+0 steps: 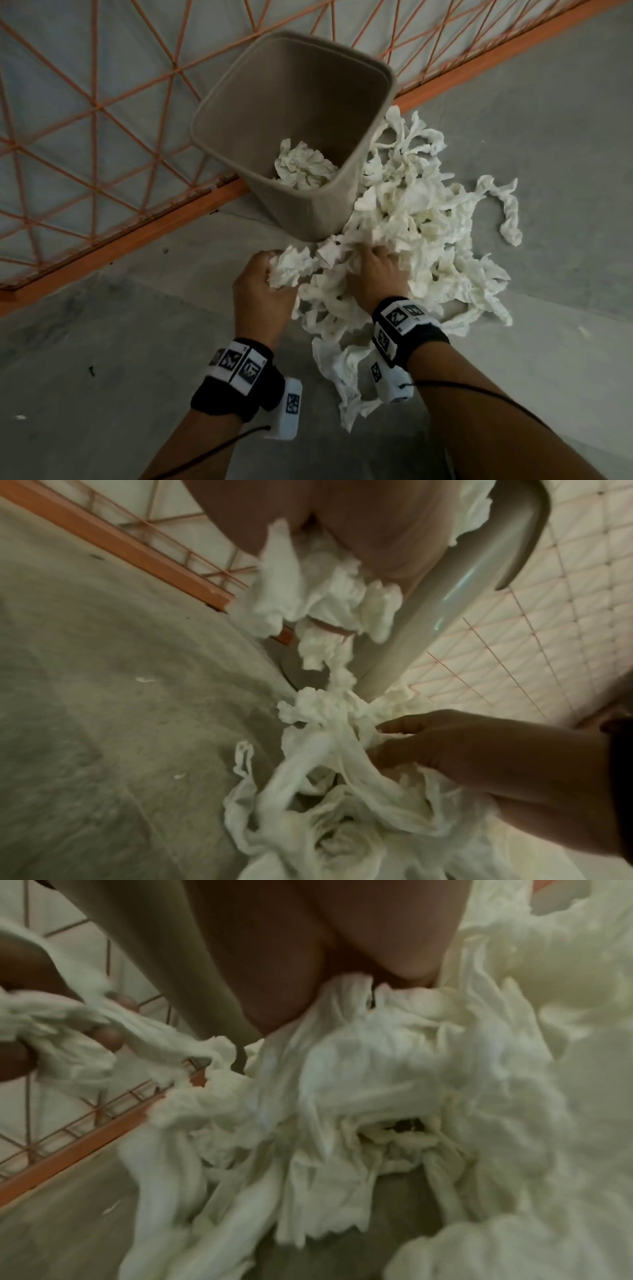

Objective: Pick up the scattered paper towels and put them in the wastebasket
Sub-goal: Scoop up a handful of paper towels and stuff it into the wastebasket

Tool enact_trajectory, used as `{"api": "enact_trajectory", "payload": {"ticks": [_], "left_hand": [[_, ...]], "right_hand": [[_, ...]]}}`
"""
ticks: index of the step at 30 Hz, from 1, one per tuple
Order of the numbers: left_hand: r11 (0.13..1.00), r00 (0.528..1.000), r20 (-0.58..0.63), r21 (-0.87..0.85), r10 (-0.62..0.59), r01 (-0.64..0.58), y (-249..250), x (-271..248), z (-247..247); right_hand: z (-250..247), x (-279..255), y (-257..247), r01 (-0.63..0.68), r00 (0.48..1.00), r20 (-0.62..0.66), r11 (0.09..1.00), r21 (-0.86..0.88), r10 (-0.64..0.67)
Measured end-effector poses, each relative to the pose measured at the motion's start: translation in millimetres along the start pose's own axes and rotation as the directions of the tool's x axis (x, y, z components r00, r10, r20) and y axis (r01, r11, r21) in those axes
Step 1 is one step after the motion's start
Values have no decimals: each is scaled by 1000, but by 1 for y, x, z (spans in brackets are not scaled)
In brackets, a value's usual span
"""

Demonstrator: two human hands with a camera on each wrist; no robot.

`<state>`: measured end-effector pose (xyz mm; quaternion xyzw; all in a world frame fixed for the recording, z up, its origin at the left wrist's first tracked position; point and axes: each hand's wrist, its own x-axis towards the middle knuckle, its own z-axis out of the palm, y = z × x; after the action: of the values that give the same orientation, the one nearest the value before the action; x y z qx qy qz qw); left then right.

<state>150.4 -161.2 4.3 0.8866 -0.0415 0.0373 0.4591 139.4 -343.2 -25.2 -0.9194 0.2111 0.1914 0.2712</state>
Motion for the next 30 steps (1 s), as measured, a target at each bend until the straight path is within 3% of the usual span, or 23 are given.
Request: {"api": "enact_trajectory", "payload": {"ticks": [4,7,9,11,15,19,22,24,27,30], "left_hand": [[987,976,208,155,-67,35,14,5,18],[955,890,444,296,-107,-33,4,9,41],[908,834,526,412,-165,-80,-9,12,55],[876,831,527,468,-176,-112,-18,14,62],[934,907,415,346,-73,-84,-18,18,50],[965,964,267,250,5,-75,-14,4,21],[988,979,198,141,38,-67,-15,-10,2],[988,980,200,150,18,-49,-10,-14,-3],[972,941,325,234,-91,13,3,-10,4],[931,881,463,354,-95,-86,3,4,27]], "right_hand": [[-3,-4,7,25,998,-55,991,128,-18],[-11,-9,7,10,992,-123,945,327,32],[-17,-12,6,28,985,-162,898,439,49],[-21,-13,7,68,976,-212,870,489,43],[-27,-4,8,100,968,-250,941,324,-17],[-31,15,12,-36,996,-72,994,106,43],[-29,23,13,-121,992,24,993,4,121],[-28,21,12,-125,992,14,991,-40,125],[-24,14,12,-91,996,21,995,-37,92],[-19,4,14,-25,999,-37,996,83,28]]}}
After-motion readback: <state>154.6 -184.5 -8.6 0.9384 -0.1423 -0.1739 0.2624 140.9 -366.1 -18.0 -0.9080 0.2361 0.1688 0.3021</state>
